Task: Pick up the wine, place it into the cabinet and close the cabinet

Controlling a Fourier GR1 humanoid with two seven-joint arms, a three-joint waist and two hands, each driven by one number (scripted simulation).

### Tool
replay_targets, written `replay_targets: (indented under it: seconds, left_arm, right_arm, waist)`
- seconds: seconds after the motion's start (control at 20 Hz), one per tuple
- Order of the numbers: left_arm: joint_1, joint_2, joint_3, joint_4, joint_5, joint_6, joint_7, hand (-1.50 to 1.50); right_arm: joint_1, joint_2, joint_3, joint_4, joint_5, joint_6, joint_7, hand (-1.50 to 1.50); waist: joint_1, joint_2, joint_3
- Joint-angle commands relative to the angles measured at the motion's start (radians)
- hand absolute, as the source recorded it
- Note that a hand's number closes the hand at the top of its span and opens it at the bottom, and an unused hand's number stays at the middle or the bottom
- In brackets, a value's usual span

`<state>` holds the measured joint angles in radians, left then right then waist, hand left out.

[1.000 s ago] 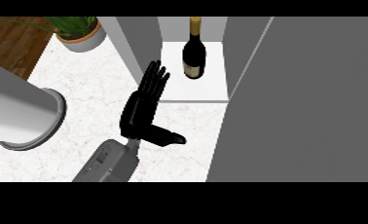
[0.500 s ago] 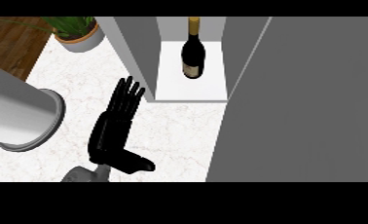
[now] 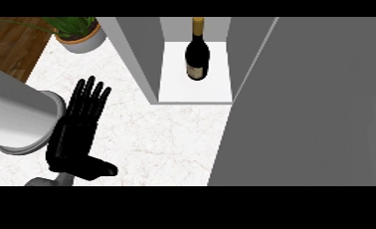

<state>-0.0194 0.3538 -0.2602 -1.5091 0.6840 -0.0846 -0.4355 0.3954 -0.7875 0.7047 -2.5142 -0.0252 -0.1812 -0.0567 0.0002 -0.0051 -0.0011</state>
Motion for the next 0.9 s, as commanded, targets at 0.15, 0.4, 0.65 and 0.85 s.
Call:
replay_targets:
  seconds: [0.15, 0.4, 0.65, 0.85]
  left_arm:
    - [0.085, 0.089, 0.096, -0.054, 0.046, -0.077, -0.002, -1.50]
    - [0.074, 0.144, 0.174, -0.012, 0.096, -0.140, 0.017, -1.50]
    - [0.068, 0.188, 0.220, 0.041, 0.137, -0.206, 0.041, -1.50]
    - [0.064, 0.198, 0.223, 0.046, 0.136, -0.236, 0.039, -1.50]
  right_arm:
    - [-0.004, 0.029, 0.123, -0.187, 0.038, 0.008, 0.117, 1.50]
    - [-0.083, 0.067, 0.111, -0.200, 0.013, -0.007, 0.191, 1.50]
    - [-0.084, 0.078, 0.198, -0.208, 0.056, 0.004, 0.208, 1.50]
    - [-0.179, 0.143, 0.171, -0.180, -0.001, 0.002, 0.262, 1.50]
  waist:
    - [0.001, -0.001, 0.000]
    - [0.006, 0.004, -0.002]
    - [-0.005, 0.000, -0.003]
    - [0.018, 0.006, -0.006]
